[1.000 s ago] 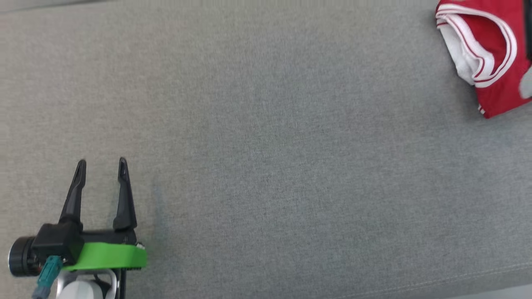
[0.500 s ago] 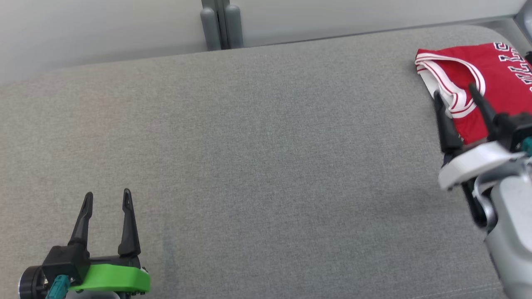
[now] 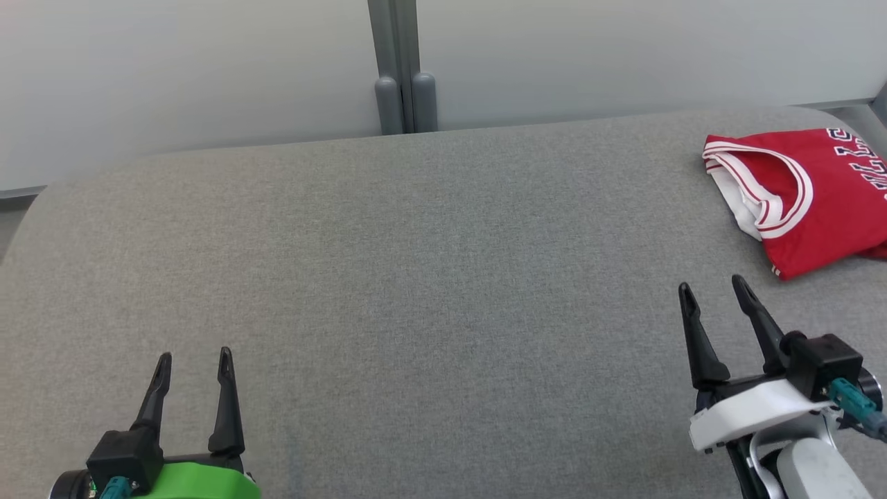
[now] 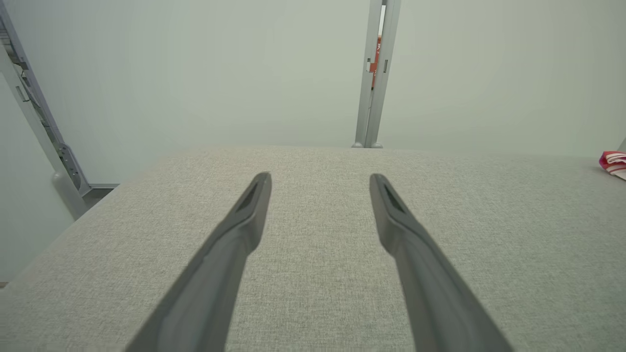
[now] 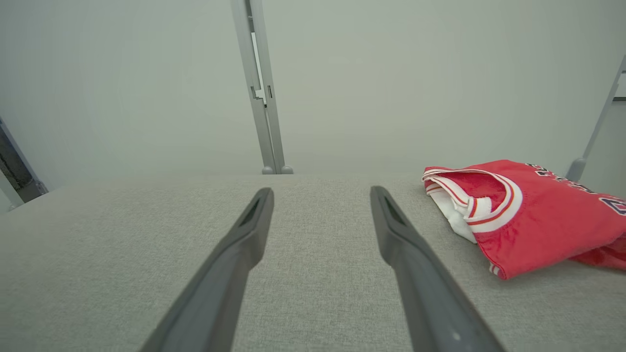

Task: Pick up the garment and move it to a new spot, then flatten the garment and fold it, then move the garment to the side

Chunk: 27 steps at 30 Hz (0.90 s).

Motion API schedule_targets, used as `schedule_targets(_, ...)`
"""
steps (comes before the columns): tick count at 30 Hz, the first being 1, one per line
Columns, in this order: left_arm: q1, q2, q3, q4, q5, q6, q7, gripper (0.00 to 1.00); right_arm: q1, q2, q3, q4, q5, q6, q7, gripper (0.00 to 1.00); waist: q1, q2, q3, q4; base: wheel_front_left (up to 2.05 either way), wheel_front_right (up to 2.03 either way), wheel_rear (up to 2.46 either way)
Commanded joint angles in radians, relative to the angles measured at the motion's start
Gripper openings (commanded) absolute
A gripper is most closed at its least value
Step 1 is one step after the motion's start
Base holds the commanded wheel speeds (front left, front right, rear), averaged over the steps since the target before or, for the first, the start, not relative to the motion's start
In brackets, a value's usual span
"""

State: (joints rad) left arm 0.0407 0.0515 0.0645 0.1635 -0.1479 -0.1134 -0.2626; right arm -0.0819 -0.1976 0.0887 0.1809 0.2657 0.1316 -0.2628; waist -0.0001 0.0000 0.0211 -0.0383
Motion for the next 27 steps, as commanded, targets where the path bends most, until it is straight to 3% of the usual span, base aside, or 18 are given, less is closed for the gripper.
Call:
schedule_targets(1, 0.015, 0.001, 0.005, 0.001, -0.009, -0.001, -0.002, 1.00, 0.029, 0.011, -0.007, -0.019, -0.012, -0.002, -0.002, 1.00, 0.0001, 0.0000, -0.018, 0.014, 0.00, 0.00, 0.00)
schedule_targets(12, 0.032, 0.000, 0.010, 0.024, 0.001, -0.007, -0.002, 1.00, 0.161, 0.080, -0.055, -0.096, -0.040, -0.002, -0.002, 1.00, 0.0001, 0.0000, -0.050, 0.041, 0.00, 0.00, 0.00)
schedule_targets(27, 0.035, 0.000, 0.010, 0.033, -0.008, -0.011, -0.002, 1.00, 0.180, 0.098, -0.074, -0.109, -0.056, -0.002, -0.002, 1.00, 0.0001, 0.0000, -0.055, 0.035, 0.00, 0.00, 0.00)
